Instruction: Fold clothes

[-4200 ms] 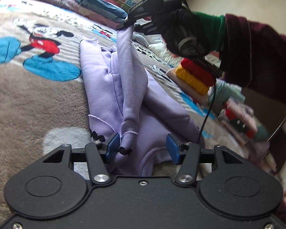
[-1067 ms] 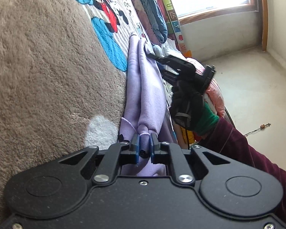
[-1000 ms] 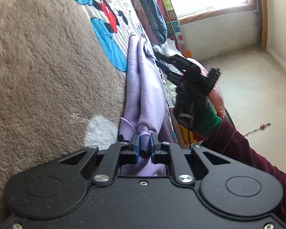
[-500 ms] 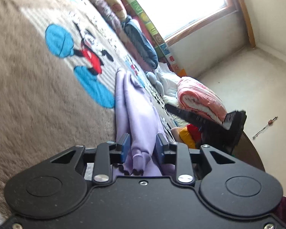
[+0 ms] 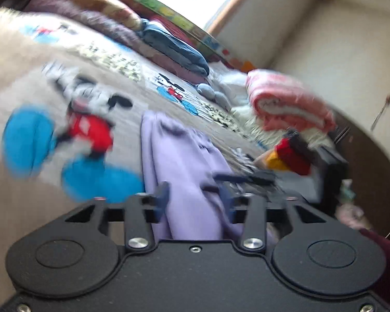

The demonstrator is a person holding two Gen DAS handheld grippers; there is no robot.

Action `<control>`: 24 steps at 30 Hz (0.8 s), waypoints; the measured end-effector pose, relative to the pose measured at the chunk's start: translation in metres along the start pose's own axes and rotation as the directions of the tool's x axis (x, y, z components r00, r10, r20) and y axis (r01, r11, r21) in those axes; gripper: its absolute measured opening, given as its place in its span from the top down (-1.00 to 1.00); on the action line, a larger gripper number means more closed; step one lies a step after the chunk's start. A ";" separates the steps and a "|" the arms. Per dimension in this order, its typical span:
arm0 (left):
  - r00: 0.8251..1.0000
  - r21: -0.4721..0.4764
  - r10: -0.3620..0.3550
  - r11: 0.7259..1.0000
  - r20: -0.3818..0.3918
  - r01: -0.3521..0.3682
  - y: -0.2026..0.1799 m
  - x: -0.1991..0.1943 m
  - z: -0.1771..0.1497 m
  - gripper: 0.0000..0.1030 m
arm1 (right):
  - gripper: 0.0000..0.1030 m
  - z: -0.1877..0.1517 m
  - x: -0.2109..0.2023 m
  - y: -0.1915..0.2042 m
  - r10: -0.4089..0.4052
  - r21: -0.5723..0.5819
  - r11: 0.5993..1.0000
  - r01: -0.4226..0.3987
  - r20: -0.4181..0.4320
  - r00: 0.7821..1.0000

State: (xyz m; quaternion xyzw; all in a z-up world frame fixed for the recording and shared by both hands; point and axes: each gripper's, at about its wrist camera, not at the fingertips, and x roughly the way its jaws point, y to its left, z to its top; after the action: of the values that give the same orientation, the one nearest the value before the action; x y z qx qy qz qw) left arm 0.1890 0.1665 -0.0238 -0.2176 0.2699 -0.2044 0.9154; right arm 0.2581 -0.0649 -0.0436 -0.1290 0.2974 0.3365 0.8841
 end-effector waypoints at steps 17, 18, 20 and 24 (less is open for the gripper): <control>0.954 0.130 0.096 0.990 -0.284 -0.061 0.034 0.216 0.109 0.41 | -0.13 -0.005 -0.013 0.029 0.001 -0.112 0.994 0.000 0.010 1.000; 0.953 0.141 0.101 0.988 -0.287 -0.062 0.033 0.218 0.110 0.78 | -0.19 -0.006 -0.012 0.029 0.002 -0.118 0.993 -0.001 0.009 1.000; 0.960 0.149 0.086 0.988 -0.267 -0.046 0.033 0.217 0.112 0.98 | -0.21 -0.007 -0.010 0.029 0.005 -0.120 0.993 -0.004 0.007 1.000; 0.990 0.038 0.033 0.999 -0.135 -0.028 0.050 0.203 0.113 0.98 | -0.26 -0.005 -0.009 0.027 0.005 -0.133 0.991 -0.001 0.028 1.000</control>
State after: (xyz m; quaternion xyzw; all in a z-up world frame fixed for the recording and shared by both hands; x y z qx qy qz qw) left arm 0.4241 0.1407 -0.0456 -0.1826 0.3312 -0.2095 0.9017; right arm 0.2322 -0.0518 -0.0432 -0.1826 0.2621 0.3589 0.8770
